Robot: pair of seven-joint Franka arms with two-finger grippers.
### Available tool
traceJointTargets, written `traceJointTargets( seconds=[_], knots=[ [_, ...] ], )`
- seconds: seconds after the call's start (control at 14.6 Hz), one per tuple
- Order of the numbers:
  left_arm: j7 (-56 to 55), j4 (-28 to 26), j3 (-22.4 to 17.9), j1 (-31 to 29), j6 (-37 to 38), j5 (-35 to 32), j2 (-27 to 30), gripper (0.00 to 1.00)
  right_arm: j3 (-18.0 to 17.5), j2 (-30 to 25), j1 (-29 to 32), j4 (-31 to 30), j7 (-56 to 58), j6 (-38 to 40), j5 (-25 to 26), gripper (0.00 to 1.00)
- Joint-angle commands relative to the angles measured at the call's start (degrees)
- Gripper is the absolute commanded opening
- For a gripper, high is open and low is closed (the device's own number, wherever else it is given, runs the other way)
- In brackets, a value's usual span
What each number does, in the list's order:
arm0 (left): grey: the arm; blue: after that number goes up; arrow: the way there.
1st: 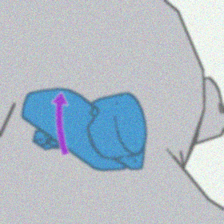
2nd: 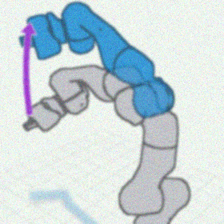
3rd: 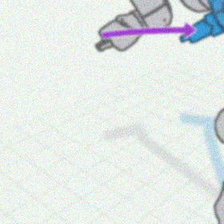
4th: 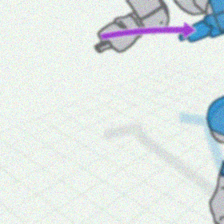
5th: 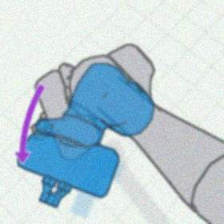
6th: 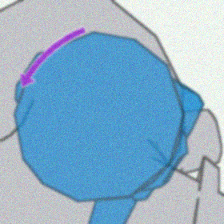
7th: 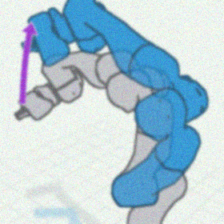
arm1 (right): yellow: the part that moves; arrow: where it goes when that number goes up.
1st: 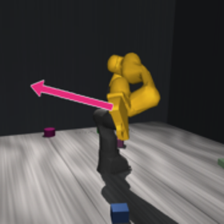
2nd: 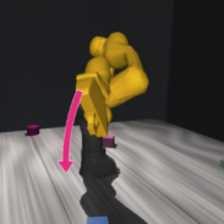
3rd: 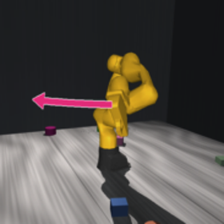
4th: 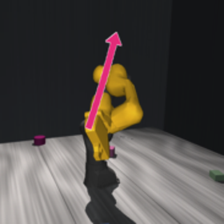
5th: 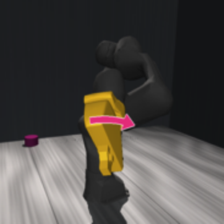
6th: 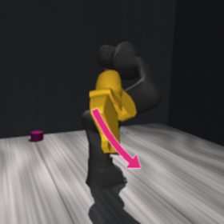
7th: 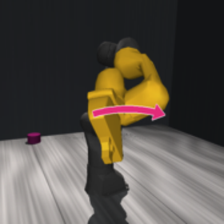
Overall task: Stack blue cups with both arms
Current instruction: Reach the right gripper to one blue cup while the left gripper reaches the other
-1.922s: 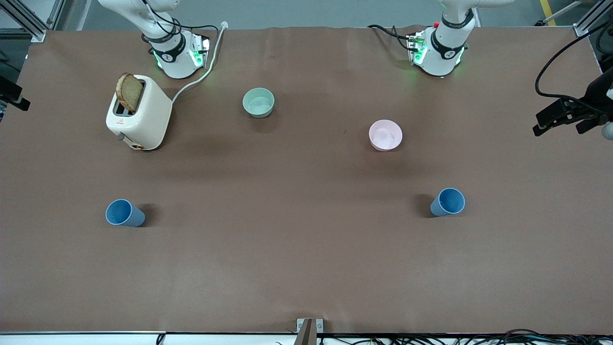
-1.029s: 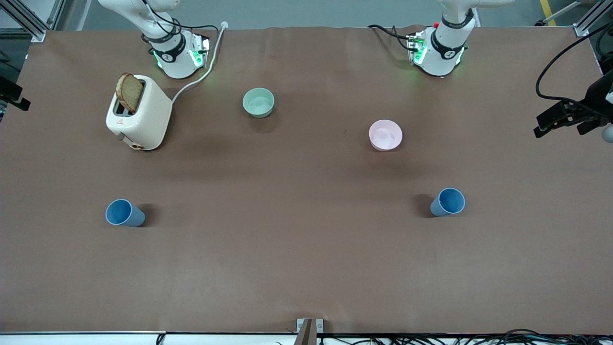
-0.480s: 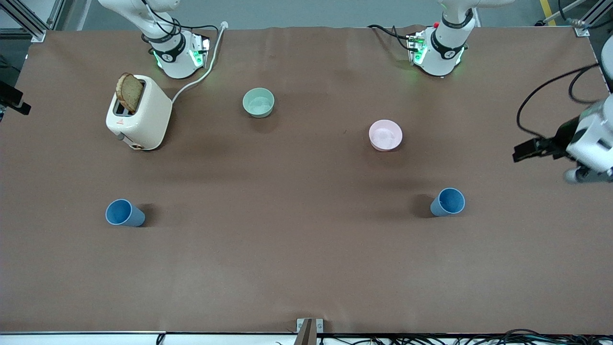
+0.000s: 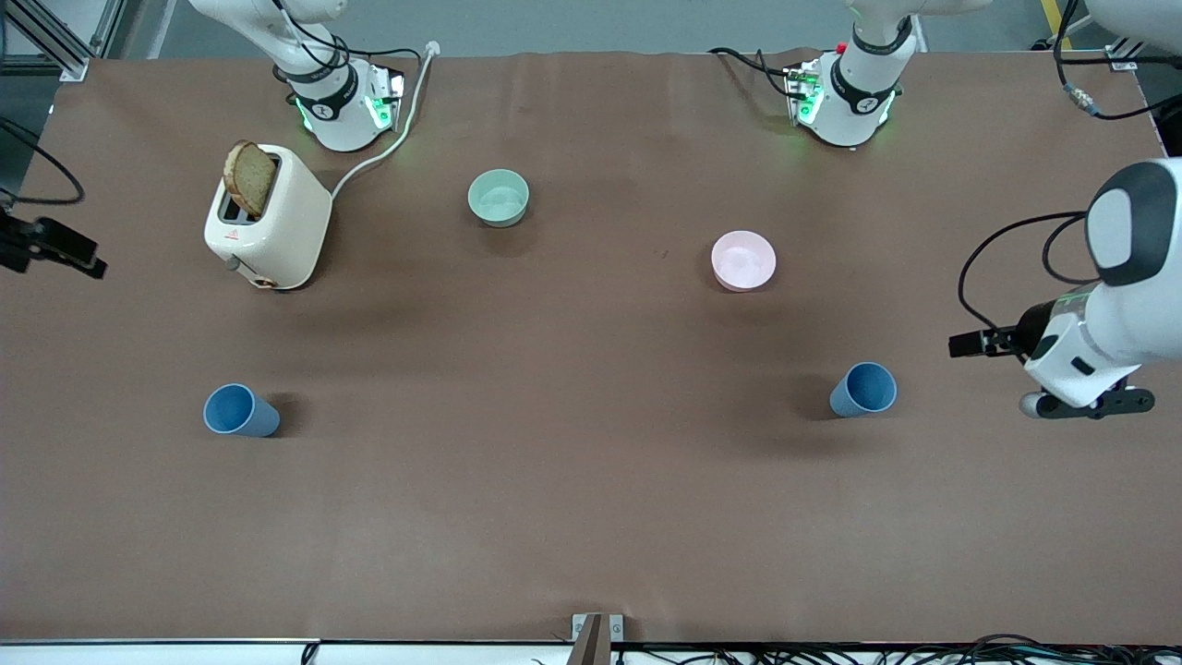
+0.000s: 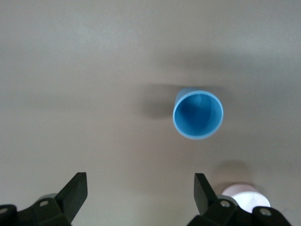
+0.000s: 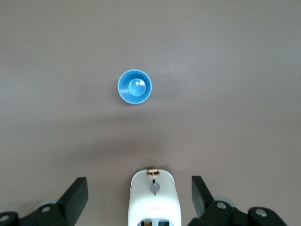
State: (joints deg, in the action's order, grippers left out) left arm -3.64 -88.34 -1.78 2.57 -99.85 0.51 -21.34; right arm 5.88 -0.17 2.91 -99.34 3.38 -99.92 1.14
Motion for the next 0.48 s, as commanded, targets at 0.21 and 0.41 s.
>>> traceJointTargets(
  seconds=[0.21, 0.41],
  knots=[
    [0.74, -14.03, 1.61, 0.41, -21.4, -0.51, -0.63, 1.0, -0.87, -0.27, 2.27, -16.39, -0.04, -21.76, 1.24, 0.97],
    [0.74, -17.31, 1.78, 0.59, -25.66, -0.6, -2.21, 1.0, -0.96, 6.04, 1.92, -16.16, -0.22, -25.93, 0.71, 0.97]
  ],
)
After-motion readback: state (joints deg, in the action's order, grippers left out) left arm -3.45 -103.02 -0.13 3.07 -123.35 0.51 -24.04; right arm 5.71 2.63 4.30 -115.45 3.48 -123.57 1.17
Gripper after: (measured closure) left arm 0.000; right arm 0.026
